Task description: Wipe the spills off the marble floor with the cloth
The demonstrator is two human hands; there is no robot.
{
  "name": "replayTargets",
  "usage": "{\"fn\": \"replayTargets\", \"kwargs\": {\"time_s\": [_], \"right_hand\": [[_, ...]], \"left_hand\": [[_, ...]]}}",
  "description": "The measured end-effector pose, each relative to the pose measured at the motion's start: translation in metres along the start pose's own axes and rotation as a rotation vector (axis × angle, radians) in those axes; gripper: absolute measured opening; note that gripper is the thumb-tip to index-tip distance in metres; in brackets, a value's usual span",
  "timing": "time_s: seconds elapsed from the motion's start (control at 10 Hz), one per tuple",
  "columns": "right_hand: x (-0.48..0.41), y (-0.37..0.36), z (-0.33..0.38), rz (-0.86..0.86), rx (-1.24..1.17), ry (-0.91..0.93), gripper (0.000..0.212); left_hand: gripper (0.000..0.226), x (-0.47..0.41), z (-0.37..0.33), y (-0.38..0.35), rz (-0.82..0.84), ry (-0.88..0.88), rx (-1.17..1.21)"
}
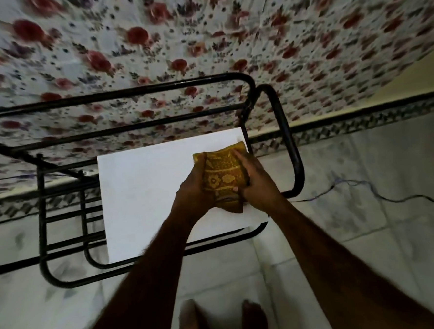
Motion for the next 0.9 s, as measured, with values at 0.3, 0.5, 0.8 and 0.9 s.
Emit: {"fn": "replayTargets", "kwargs": {"time_s": [0.3, 0.5, 0.8, 0.9], "right_hand": [[-0.006, -0.014, 0.0, 0.14, 0.501, -0.009, 0.101], [0.001, -0.033, -0.006, 0.179, 0.566, 0.044, 0.117], [0.015, -0.002, 0.073, -0.243, 0.191, 0.108, 0.059], [0.037, 0.022, 0.132, -0.38, 0.029, 0.241, 0.061]], "left_hand": [[0.096, -0.005, -0.001, -0.016, -0.264, -0.021, -0.403], [0.086, -0.016, 0.027, -0.03, -0.251, -0.147, -0.601], [0.074, 0.025, 0.012, 0.032, -0.457, -0.225, -0.282], [0.07, 0.078, -0.004, 0.088, -0.581, -0.261, -0.078]]}}
Point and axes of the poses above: each hand's wrist, its own x-axis away from the middle knuckle, its own y-axis out of the back of the hand, z = x × y, the point moved 4 cm from there along -x, towards the middle knuckle, and after that the axes turned 14 degrees about y, right-handed, at the moved point
